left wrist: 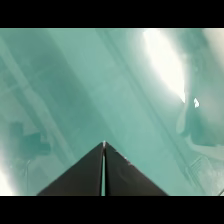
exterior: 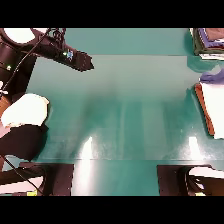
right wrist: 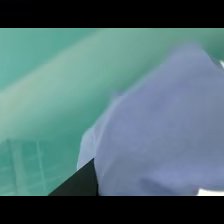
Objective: Fold the shirts.
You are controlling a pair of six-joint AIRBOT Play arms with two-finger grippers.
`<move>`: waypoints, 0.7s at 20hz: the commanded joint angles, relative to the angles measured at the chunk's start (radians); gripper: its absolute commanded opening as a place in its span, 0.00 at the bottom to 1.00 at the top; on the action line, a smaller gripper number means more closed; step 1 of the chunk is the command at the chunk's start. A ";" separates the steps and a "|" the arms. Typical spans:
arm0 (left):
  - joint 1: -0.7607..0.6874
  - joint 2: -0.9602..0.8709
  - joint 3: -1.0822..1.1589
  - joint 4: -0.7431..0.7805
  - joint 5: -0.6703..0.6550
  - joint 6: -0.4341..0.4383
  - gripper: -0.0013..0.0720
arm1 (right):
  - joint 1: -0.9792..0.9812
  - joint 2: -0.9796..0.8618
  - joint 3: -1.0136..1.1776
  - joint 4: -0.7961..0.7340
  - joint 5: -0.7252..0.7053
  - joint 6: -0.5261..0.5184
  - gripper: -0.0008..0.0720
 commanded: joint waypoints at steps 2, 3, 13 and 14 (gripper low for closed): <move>0.000 0.000 0.000 0.000 -0.011 0.008 0.05 | -0.127 0.135 -0.256 -0.045 0.055 0.000 0.04; 0.000 0.000 0.000 0.000 -0.011 0.009 0.05 | -0.161 0.164 -0.311 -0.048 0.059 0.000 0.04; 0.000 0.000 0.000 0.000 -0.029 0.034 0.05 | -0.371 0.333 -0.590 -0.190 0.041 0.001 0.64; 0.000 0.000 0.000 0.000 -0.029 0.034 0.05 | -0.372 0.346 -0.590 -0.161 0.030 0.001 0.64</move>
